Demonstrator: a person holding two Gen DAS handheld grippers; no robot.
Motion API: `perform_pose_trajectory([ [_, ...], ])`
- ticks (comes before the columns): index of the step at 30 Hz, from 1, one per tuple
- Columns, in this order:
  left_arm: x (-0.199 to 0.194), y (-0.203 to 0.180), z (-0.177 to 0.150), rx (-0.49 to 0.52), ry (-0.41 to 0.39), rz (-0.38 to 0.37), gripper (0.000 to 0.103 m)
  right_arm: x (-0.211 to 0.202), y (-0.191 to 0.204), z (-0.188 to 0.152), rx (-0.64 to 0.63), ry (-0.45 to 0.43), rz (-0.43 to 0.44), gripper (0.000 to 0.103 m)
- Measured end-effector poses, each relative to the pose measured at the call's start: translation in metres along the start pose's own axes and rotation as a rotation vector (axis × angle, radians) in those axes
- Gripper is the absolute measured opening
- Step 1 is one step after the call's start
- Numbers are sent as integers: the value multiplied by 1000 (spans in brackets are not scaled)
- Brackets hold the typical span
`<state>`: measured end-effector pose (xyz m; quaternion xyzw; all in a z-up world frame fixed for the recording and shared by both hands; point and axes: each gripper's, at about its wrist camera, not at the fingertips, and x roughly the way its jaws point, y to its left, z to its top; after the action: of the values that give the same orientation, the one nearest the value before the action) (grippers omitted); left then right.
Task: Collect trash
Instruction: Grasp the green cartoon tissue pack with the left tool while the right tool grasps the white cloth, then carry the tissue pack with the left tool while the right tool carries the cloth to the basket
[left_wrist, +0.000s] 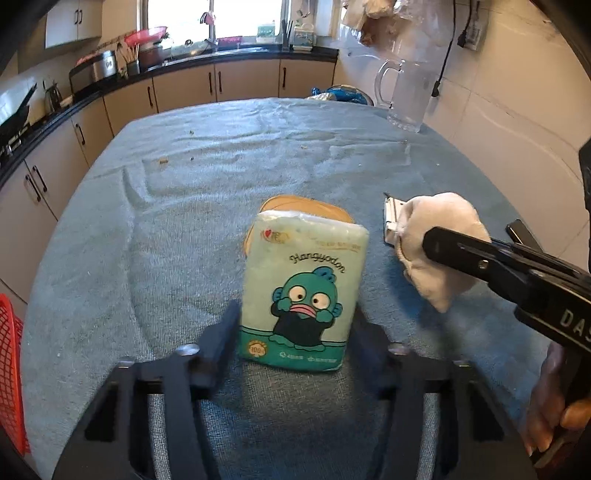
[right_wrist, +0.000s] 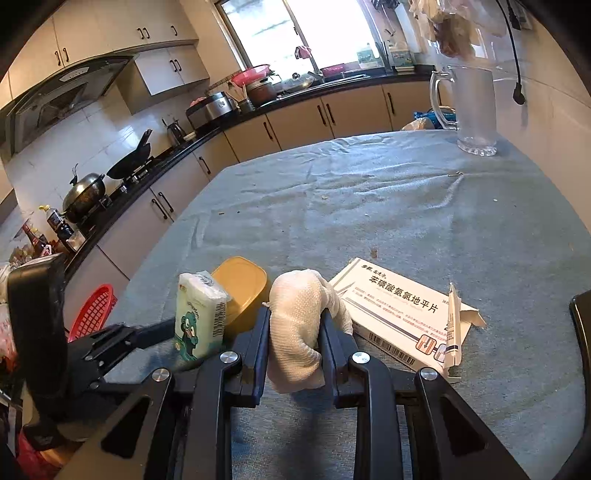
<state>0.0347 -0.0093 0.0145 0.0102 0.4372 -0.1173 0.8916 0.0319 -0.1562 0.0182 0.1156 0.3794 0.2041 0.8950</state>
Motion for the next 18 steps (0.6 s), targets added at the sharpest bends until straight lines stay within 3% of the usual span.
perform_pose_trajectory([
  [7, -16, 7, -7, -29, -44, -15, 51, -5, 8, -1, -35, -28, 25, 27],
  [18, -50, 28, -28, -78, -126, 33, 51, -13, 41, -10, -190, -78, 86, 27],
])
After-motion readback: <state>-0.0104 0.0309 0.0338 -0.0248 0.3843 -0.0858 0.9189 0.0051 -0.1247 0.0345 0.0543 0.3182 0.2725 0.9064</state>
